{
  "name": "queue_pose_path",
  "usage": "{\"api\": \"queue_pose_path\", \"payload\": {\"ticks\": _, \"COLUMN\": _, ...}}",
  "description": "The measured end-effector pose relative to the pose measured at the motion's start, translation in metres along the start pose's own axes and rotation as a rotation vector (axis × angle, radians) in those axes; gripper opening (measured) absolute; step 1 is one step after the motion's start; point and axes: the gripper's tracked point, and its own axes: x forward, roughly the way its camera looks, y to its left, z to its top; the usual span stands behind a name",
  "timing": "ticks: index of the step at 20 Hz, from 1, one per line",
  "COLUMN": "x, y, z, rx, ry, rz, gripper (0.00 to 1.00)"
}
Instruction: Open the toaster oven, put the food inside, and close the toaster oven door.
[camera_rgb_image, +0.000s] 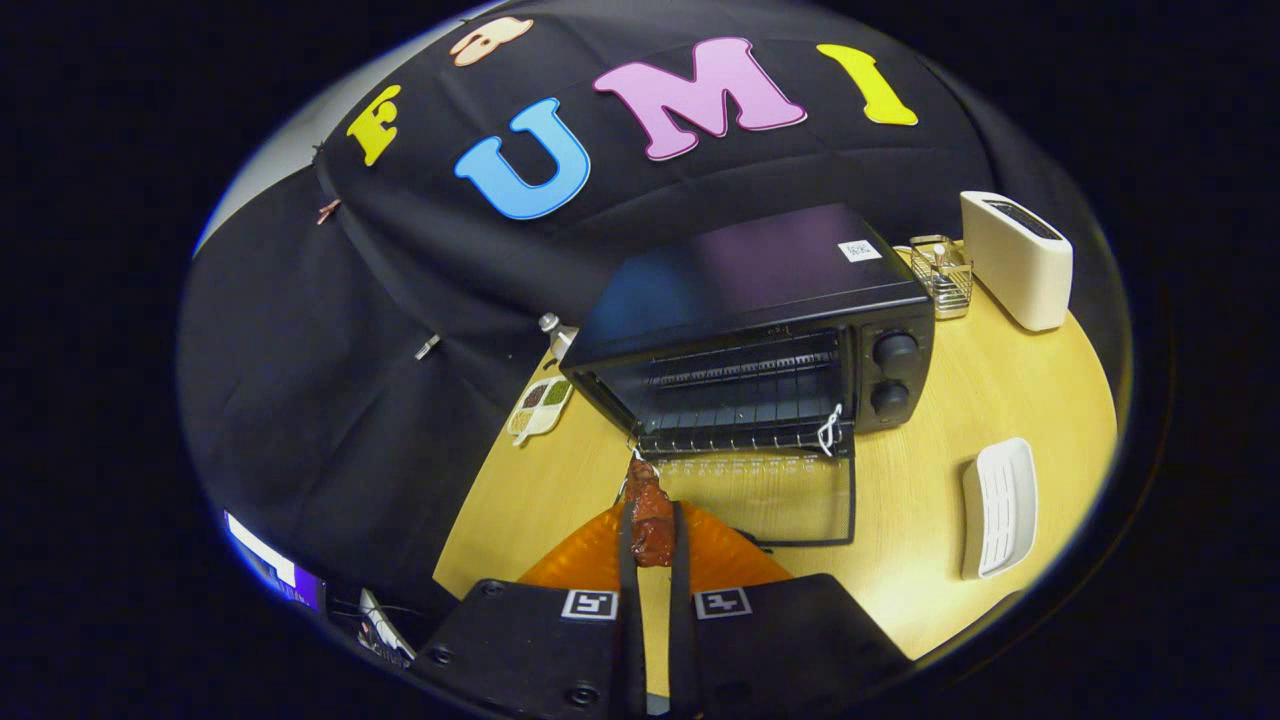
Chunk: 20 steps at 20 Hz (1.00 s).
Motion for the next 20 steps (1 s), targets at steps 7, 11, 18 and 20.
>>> {"api": "queue_pose_path", "payload": {"ticks": 7, "x": 0.080, "y": -0.023, "z": 0.028, "rx": 0.077, "ry": -0.107, "rz": -0.047, "gripper": 0.13}}
{"api": "queue_pose_path", "payload": {"ticks": 11, "x": 0.114, "y": -0.041, "z": 0.042, "rx": 0.124, "ry": -0.151, "rz": -0.051, "gripper": 0.13}}
{"api": "queue_pose_path", "payload": {"ticks": 18, "x": 0.150, "y": -0.073, "z": 0.047, "rx": 0.168, "ry": -0.155, "rz": -0.102, "gripper": 0.16}}
{"api": "queue_pose_path", "payload": {"ticks": 20, "x": 0.154, "y": -0.093, "z": 0.048, "rx": 0.116, "ry": -0.153, "rz": -0.175, "gripper": 0.26}}
